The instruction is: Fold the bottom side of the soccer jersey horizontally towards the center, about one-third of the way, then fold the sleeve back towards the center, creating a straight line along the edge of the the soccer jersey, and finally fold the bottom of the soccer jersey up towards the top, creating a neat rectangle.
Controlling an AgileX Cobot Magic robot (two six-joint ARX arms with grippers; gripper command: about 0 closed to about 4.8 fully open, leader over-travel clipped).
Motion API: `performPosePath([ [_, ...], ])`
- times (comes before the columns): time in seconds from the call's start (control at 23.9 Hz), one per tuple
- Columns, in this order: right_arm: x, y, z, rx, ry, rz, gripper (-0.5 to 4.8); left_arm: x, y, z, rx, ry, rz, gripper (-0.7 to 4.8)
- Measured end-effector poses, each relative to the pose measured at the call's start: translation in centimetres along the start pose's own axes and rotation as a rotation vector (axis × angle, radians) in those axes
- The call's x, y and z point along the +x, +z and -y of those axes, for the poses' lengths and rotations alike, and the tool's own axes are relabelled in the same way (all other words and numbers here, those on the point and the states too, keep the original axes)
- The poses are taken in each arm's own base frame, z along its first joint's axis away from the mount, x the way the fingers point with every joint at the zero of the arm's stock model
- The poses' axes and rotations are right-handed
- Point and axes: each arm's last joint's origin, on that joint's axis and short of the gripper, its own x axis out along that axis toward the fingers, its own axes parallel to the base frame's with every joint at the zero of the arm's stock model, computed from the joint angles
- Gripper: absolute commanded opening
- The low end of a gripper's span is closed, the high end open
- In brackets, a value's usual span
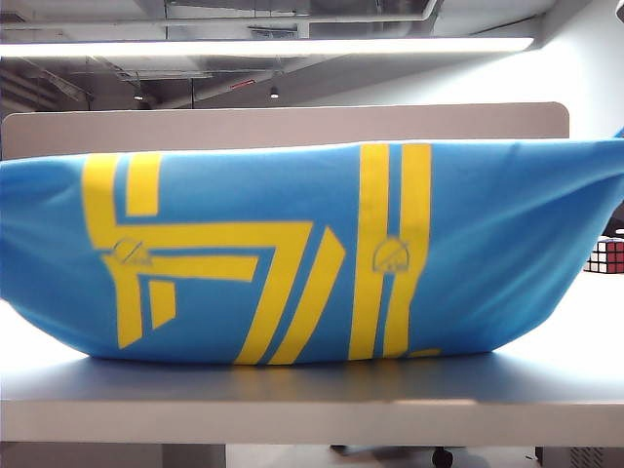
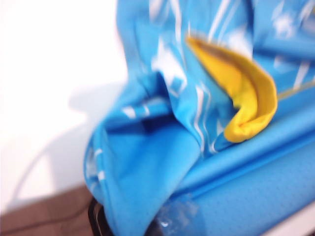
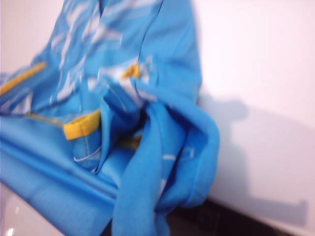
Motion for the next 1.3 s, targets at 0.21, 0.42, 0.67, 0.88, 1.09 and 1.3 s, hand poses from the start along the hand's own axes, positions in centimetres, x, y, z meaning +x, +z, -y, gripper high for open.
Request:
performPosePath([
  [0.21,0.8,2.3,0.2,0.011,0.012,0.117,-0.02,-0.1,3.4,-0.3,0.025,0.012,0.131,-0.05],
  [0.42,3.3,9.4,0.8,-0.004,0.005,0.196,-0.02,0.5,11.8,-1.6,0.073,0.005,0.26,-0.05],
  [0.67,8.6,17.3,2.8,0.003,-0.004,0.189,-0.02,6.1,18.9,-5.1,0.064,-0.019,0.257,-0.05],
  [0.88,13.9,21.6,5.4,0.007,-0.002,0.177,2.12,11.7,23.2,-8.3,0.064,-0.018,0.285,2.12],
  [1.09,14.7,23.5,6.3,-0.004,0.014,0.218,2.48,12.7,24.6,-9.3,0.075,-0.011,0.32,2.78],
  [1.3,10.8,26.2,5.0,-0.08,0.075,0.35,2.38,9.7,26.0,-8.8,0.1,-0.002,0.457,2.5],
])
